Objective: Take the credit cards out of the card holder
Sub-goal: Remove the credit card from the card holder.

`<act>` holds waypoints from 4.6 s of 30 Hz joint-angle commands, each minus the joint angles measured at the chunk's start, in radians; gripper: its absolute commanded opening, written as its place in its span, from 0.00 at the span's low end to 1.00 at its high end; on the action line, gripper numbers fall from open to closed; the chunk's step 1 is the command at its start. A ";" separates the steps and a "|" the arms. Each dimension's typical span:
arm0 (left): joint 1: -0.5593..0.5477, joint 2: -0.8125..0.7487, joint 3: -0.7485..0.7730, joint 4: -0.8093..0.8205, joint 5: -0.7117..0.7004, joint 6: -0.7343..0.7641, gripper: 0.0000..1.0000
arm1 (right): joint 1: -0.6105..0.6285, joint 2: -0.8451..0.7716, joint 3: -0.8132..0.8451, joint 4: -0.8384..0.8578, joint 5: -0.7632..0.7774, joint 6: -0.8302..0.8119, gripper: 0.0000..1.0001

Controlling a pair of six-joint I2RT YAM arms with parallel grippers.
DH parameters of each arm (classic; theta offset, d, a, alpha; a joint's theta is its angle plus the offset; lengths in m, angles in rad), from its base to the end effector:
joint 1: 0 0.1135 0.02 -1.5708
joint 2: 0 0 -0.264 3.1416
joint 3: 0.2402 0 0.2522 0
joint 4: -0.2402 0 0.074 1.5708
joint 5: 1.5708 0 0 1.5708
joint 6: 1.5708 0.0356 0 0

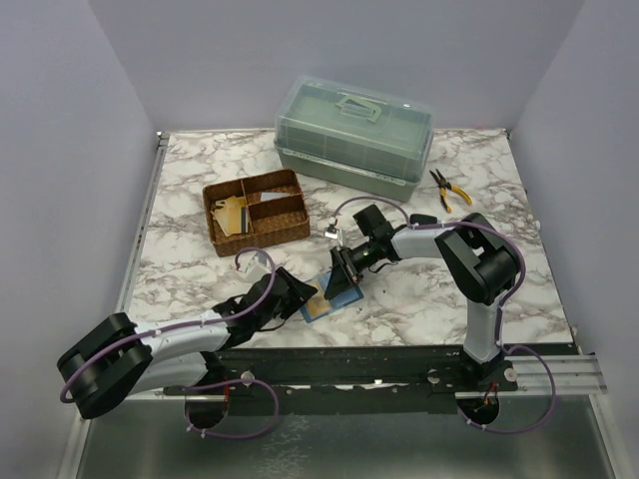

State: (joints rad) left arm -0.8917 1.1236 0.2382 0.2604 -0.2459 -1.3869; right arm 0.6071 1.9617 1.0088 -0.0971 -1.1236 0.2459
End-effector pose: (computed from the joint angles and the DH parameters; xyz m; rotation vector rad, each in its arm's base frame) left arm 0.1294 -0.1466 0.1364 -0.7228 2.2507 -0.9744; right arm 0.2740 0.2294 0.1151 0.8772 -2.4275 -1.7394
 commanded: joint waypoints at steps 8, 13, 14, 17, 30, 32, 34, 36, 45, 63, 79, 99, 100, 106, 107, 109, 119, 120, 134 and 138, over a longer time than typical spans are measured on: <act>0.003 -0.142 -0.046 -0.106 -0.010 -0.013 0.54 | 0.011 0.045 -0.018 0.022 0.177 0.044 0.36; 0.003 -0.092 -0.040 -0.083 0.000 -0.017 0.54 | 0.010 0.053 -0.018 0.021 0.184 0.046 0.36; 0.003 -0.081 -0.036 -0.081 0.002 -0.016 0.54 | 0.011 0.056 -0.017 0.020 0.182 0.046 0.37; 0.003 -0.055 -0.026 -0.081 0.001 -0.014 0.53 | 0.011 0.062 -0.014 0.016 0.175 0.046 0.37; 0.003 -0.011 -0.007 -0.049 0.020 -0.002 0.51 | 0.011 0.065 -0.018 0.043 0.057 0.073 0.33; 0.003 0.003 -0.005 -0.030 0.028 0.000 0.51 | 0.011 0.067 -0.018 0.045 0.054 0.077 0.33; 0.004 0.018 -0.004 -0.005 0.038 0.002 0.51 | 0.011 0.072 -0.019 0.047 0.052 0.083 0.33; 0.003 0.037 0.000 0.008 0.044 0.003 0.51 | 0.011 0.075 -0.021 0.048 0.053 0.086 0.33; 0.003 0.055 -0.002 0.038 0.059 0.002 0.45 | 0.002 0.068 -0.024 0.049 0.079 0.101 0.33; 0.003 -0.020 -0.038 0.112 0.068 0.016 0.28 | -0.024 0.069 -0.026 0.047 0.091 0.098 0.33; 0.014 0.071 -0.027 0.146 0.081 0.015 0.22 | -0.030 0.067 -0.022 0.046 0.064 0.101 0.37; 0.043 -0.079 -0.165 0.498 0.160 0.265 0.00 | -0.104 0.005 -0.022 0.127 -0.203 0.133 0.41; 0.043 -0.099 -0.173 0.507 0.159 0.271 0.00 | -0.104 -0.007 -0.025 0.142 -0.216 0.139 0.41; 0.041 -0.150 -0.182 0.522 0.177 0.288 0.00 | -0.104 -0.044 -0.045 0.206 -0.263 0.186 0.41; 0.041 -0.146 -0.180 0.530 0.181 0.288 0.00 | -0.104 -0.048 -0.047 0.214 -0.264 0.194 0.41; 0.042 -0.131 -0.178 0.555 0.191 0.286 0.00 | -0.105 -0.054 -0.053 0.237 -0.272 0.212 0.40; 0.041 -0.037 -0.161 0.704 0.218 0.279 0.00 | -0.104 -0.073 -0.073 0.317 -0.316 0.276 0.36; 0.041 -0.038 -0.163 0.710 0.217 0.279 0.00 | -0.105 -0.075 -0.072 0.311 -0.304 0.274 0.36; 0.042 -0.098 -0.183 0.718 0.205 0.274 0.00 | -0.115 -0.071 -0.050 0.203 -0.215 0.189 0.40; 0.041 -0.085 -0.175 0.726 0.210 0.275 0.00 | -0.114 -0.081 -0.075 0.300 -0.295 0.259 0.37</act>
State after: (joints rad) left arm -0.8509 1.0397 0.0540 0.8974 -0.0525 -1.1168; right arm 0.4957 1.9072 0.9470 0.1211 -1.3556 0.4561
